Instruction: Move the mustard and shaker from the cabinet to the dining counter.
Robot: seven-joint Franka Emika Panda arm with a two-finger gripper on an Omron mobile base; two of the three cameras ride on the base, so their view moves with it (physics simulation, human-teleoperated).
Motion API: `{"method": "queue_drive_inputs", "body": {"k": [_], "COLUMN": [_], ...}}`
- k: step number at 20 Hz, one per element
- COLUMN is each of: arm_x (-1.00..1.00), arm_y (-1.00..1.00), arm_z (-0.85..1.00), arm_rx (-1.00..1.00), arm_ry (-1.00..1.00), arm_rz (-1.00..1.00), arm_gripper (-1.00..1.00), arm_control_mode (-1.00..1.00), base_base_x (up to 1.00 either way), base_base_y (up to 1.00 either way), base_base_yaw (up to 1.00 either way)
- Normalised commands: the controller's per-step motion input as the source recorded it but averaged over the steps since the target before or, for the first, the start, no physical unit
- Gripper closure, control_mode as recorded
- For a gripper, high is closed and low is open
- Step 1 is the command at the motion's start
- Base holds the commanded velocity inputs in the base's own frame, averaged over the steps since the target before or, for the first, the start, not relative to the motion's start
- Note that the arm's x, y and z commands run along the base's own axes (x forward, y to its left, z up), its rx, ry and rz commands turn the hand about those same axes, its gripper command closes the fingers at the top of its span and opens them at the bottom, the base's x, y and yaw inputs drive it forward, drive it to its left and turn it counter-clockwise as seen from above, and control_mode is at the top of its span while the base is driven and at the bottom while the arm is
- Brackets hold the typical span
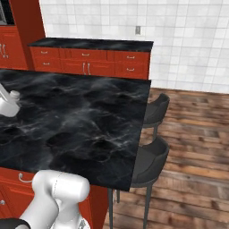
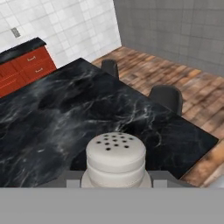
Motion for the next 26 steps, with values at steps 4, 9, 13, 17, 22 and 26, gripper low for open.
{"method": "queue_drive_inputs", "body": {"k": [4, 9, 13, 17, 22, 26], "arm_x": [0.0, 0.07, 0.17, 0.03, 0.0, 0.04], "arm_y": [0.0, -0.07, -0.29, -0.3, -0.32, -0.31], "arm_z": [0.0, -0.02, -0.09, -0.18, -0.22, -0.24], "arm_rx": [0.0, 0.0, 0.09, 0.01, 0.0, 0.0], "arm_ry": [0.0, 0.02, 0.1, 0.04, 0.0, 0.0], "arm_rz": [0.0, 0.06, 0.24, 0.52, 0.64, 0.64], "arm_gripper": [1.0, 1.0, 1.0, 1.0, 1.0, 1.0], "arm_control_mode": [1.0, -1.0, -1.0, -1.0, -1.0, -1.0], "base_base_x": [0.0, 0.0, 0.0, 0.0, 0.0, 0.0], "base_base_y": [0.0, 0.0, 0.0, 0.0, 0.0, 0.0], "base_base_yaw": [0.0, 0.0, 0.0, 0.0, 0.0, 0.0]}}
